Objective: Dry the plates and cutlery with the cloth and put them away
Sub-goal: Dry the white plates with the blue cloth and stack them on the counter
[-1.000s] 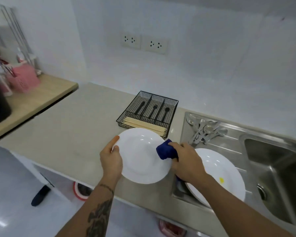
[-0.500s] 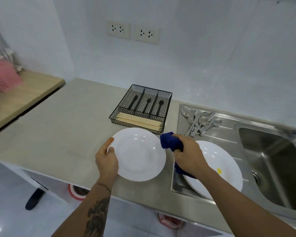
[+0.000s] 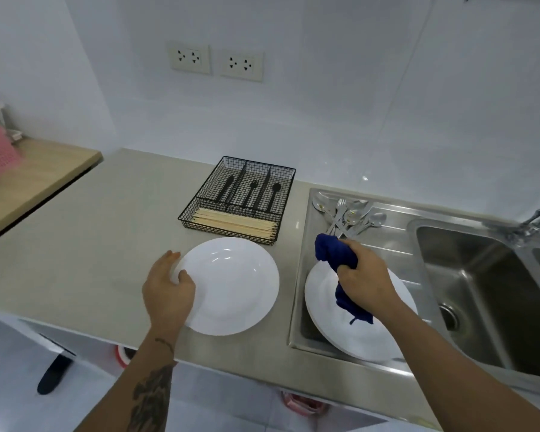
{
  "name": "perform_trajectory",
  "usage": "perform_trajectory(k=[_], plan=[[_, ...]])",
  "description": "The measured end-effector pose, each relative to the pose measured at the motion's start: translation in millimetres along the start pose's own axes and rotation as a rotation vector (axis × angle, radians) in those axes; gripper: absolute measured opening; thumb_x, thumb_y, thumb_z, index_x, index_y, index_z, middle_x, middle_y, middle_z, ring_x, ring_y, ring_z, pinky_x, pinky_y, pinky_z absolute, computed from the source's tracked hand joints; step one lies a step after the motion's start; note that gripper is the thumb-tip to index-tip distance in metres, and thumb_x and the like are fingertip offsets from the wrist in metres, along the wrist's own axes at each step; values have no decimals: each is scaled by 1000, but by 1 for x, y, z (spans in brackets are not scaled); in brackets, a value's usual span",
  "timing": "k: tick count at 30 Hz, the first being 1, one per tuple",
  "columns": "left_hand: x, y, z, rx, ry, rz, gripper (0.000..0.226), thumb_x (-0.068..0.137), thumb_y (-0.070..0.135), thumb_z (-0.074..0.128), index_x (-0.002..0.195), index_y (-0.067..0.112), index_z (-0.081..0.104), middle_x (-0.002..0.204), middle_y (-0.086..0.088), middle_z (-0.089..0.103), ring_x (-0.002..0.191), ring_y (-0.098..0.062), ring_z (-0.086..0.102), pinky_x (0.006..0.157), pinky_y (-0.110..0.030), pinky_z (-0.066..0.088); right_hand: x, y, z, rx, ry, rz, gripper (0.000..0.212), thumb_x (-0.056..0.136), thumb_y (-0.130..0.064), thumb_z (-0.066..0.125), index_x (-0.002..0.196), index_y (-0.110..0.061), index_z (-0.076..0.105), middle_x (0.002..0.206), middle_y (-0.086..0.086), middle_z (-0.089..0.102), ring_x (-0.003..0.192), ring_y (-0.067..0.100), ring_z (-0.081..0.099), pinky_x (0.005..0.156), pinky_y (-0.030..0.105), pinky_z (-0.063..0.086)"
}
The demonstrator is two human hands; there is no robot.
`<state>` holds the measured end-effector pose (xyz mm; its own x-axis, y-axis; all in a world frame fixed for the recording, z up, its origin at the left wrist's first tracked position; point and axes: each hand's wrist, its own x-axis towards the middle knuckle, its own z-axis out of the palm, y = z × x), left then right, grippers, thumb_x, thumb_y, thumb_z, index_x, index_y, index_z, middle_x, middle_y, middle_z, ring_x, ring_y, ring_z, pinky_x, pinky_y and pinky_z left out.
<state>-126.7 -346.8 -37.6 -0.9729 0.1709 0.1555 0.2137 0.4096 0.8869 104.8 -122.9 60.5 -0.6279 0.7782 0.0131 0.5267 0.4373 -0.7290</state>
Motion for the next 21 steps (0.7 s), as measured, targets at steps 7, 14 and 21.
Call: perform_trajectory(k=[7, 14, 21], plan=[[-73, 85, 83, -54, -307, 313, 31, 88, 8, 62, 118, 13, 68, 112, 2, 67, 100, -15, 61, 95, -37, 51, -8, 33, -40, 68, 72, 111, 46, 77, 6, 46, 103, -30, 58, 74, -1, 65, 64, 9, 59, 48, 15, 39], [-132, 89, 146, 232, -539, 177, 56, 86, 25, 68, 138, 16, 49, 127, -7, 53, 116, -28, 52, 96, -36, 43, -19, 73, -71, 58, 47, 134, 38, 70, 4, 40, 77, -31, 54, 54, -3, 56, 46, 10, 56, 45, 28, 46], [-130, 105, 158, 291, -436, 38, 56, 79, 7, 63, 133, 13, 49, 115, -15, 57, 106, -36, 57, 86, -38, 47, -28, 98, -86, 58, -10, 171, 42, 78, 5, 47, 103, -28, 57, 77, -1, 65, 63, 5, 59, 48, 13, 40]])
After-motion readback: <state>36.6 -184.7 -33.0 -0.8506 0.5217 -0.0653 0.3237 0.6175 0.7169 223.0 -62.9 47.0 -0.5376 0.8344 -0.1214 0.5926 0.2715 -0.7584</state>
